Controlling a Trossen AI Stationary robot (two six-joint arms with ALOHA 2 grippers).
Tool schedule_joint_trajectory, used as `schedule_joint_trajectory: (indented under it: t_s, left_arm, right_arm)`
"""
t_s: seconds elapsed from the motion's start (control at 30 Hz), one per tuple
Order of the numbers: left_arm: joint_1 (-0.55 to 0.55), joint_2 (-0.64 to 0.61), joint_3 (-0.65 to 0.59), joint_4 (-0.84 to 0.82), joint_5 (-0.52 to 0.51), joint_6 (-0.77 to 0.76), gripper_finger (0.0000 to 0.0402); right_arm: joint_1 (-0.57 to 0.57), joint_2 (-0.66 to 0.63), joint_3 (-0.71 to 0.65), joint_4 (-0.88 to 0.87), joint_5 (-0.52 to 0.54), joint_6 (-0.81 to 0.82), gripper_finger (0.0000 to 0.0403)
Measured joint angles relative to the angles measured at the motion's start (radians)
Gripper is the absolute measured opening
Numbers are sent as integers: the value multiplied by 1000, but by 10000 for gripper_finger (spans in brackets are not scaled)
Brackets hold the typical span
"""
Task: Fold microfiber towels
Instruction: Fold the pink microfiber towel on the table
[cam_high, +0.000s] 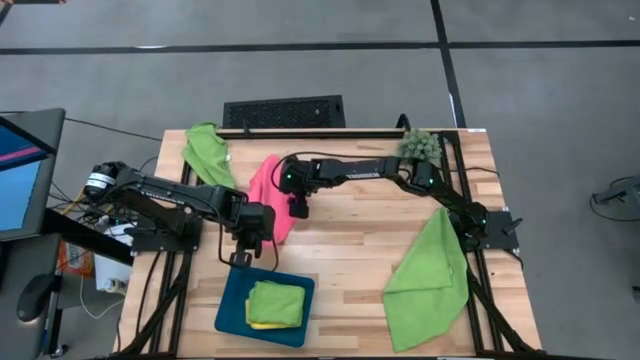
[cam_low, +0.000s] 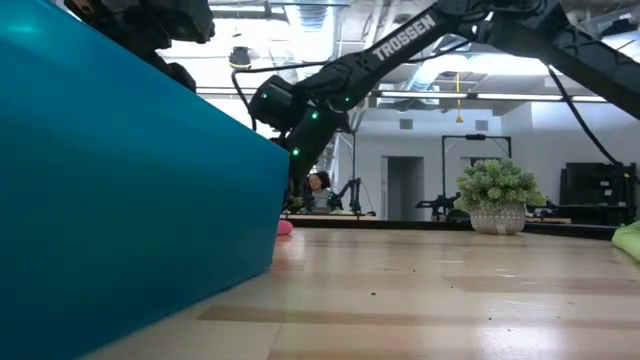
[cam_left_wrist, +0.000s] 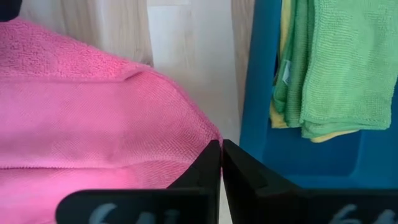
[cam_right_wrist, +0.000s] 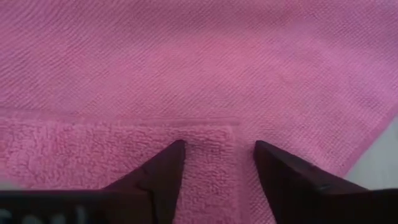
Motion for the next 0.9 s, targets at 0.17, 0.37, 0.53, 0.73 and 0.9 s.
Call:
schedule_joint_trajectory:
  t_s: [0.17,0.37,0.53,0.73,0.9]
  left_arm:
    - [0,0,0,0,-23,3,0]
    - [0,0,0,-1,-26,2,0]
    - [0,-2,0,-5,-52,-20,0]
    - [0,-5,1,-10,-78,-40,0]
    - [4,-50,6,-23,-131,-83,0]
  right_arm:
    - [3,-9,-1,-20,-4,24,155]
    - [-6,-29,6,-70,-3,48,68]
    - [-20,-90,6,-125,-12,48,13]
    - [-52,-152,7,-209,-94,72,25]
    - [-87,-233,7,-352,-150,56,17]
